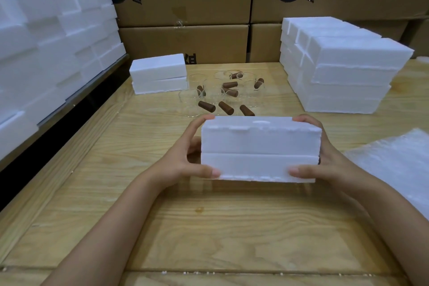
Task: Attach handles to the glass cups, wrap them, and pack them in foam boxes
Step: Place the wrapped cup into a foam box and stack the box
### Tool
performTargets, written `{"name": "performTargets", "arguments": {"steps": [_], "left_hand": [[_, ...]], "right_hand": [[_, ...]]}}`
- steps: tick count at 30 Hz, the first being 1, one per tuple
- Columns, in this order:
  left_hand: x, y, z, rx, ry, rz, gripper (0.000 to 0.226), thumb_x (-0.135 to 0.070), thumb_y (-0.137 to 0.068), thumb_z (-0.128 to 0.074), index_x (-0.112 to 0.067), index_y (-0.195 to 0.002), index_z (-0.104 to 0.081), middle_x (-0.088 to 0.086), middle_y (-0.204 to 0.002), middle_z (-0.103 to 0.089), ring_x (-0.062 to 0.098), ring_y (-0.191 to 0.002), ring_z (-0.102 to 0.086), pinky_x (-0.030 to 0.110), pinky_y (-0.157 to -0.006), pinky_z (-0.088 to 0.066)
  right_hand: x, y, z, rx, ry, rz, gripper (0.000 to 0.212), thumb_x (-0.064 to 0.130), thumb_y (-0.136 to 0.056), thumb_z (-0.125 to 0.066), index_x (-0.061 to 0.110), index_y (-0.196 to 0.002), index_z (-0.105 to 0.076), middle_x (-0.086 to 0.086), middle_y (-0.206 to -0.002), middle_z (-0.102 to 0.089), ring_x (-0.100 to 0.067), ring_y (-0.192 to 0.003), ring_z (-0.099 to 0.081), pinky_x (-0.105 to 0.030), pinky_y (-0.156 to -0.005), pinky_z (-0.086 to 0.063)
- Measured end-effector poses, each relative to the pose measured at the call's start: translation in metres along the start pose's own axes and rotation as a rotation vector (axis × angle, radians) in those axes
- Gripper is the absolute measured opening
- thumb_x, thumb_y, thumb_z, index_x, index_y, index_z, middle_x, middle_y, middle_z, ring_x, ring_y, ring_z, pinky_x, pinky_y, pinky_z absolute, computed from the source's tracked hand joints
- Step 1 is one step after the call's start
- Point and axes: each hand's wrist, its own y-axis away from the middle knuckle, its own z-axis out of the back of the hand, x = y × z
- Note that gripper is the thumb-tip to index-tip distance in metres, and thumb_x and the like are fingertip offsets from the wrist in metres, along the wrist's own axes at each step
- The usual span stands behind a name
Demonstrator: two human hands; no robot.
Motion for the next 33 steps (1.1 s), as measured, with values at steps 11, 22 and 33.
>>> {"name": "performTargets", "arguments": {"steps": [11,22,33], "left_hand": [[-0.001,0.002,0.007,0.012,0.071,0.016,0.100,-0.026,-0.056,-0.080,-0.044,-0.142,-0.031,-0.021,-0.122,-0.062,0.007,-0.119,-0.056,0.028,-0.099,-0.048],[-0.035,-0.022,0.092,-0.261,-0.059,-0.142,0.097,-0.027,-0.068,-0.084,-0.064,-0.138,-0.026,-0.020,-0.126,-0.062,0.007,-0.115,-0.061,0.026,-0.089,-0.054],[0.005,-0.118,0.225,-0.686,-0.188,-0.159,0.093,0.001,-0.088,-0.064,-0.071,-0.130,-0.025,-0.002,-0.127,-0.063,0.014,-0.120,-0.058,0.048,-0.100,-0.048]], "right_hand": [[0.010,-0.001,-0.007,-0.026,-0.026,0.010,0.086,0.038,-0.048,-0.081,0.055,-0.119,-0.037,0.027,-0.107,-0.055,-0.003,-0.100,-0.060,-0.018,-0.076,-0.052],[0.071,-0.105,-0.021,-0.099,0.239,0.293,0.087,0.043,-0.053,-0.083,0.053,-0.123,-0.031,0.040,-0.107,-0.045,-0.006,-0.099,-0.057,-0.025,-0.079,-0.054],[0.077,-0.352,-0.053,0.145,0.347,0.293,0.091,0.020,-0.073,-0.081,0.044,-0.127,-0.013,0.006,-0.122,-0.034,-0.022,-0.118,-0.048,-0.037,-0.088,-0.055]]}}
